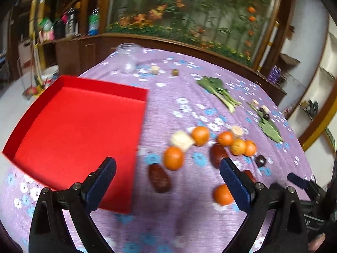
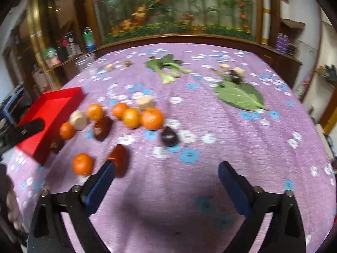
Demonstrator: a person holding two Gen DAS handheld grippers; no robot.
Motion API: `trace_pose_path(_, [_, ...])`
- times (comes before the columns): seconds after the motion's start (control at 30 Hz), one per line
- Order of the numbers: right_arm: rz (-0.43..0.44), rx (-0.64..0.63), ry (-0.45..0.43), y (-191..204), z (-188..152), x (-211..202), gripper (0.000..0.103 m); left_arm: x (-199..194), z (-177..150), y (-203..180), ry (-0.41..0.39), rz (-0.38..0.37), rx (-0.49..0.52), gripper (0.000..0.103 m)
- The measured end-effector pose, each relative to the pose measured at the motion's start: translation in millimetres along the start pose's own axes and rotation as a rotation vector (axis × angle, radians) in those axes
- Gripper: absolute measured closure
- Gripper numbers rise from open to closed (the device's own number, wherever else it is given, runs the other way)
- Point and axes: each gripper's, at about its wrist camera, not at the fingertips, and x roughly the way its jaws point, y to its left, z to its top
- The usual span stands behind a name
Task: Organize fruits
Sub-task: 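Move the left tool toward an orange while the right tool approaches a red date, then close the left tool on the orange while the right tool grasps the red date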
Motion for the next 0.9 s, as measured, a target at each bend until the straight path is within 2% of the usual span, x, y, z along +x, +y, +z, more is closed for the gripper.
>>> trace_pose_path(0.13, [0.09, -0.042, 0.033, 20.8, 1.4, 9.1, 0.018, 4.7, -5.8, 4.9, 0.035, -0.051, -0.011, 0.007])
trace_pose_path(0.2, [0.106, -0.06, 0.049, 28.8, 1.6, 15.5, 0.02, 8.8, -10.3, -5.7, 0.057, -0.091, 0.022, 0.012])
trace_pose_path(0.33, [0.114, -0.074, 0.078, 34.4, 2.4, 27.3, 0.036, 14.4, -20.6, -30.3, 0.082, -0.151, 0.121, 0.027])
trace_pose_path(0.43, [0.136, -0.058, 0.109, 32.0, 3.1, 37.5, 0.043, 22.7, -27.7, -42.1, 0.117, -0.186, 0.166, 0.031])
trace_pose_path(0.53, [0.174, -0.039, 0.133, 29.8, 2.8, 43.3, 0.065, 29.0, -33.2, -47.9, 0.144, -0.193, 0.192, 0.031])
trace_pose_path(0.7, [0.182, -0.02, 0.13, 21.7, 2.8, 38.0, 0.065, 40.2, -38.5, -59.5, 0.196, -0.221, 0.22, 0.031])
trace_pose_path(0.8, [0.176, -0.014, 0.13, 16.7, 3.8, 34.5, 0.065, 48.0, -40.6, -73.2, 0.23, -0.224, 0.259, 0.035])
trace_pose_path(0.87, [0.174, -0.017, 0.131, 15.4, 4.3, 33.7, 0.065, 55.4, -41.8, -81.6, 0.262, -0.192, 0.292, 0.04])
trace_pose_path(0.9, [0.173, -0.019, 0.132, 15.4, 4.4, 33.8, 0.065, 55.0, -41.5, -83.3, 0.261, -0.187, 0.302, 0.049])
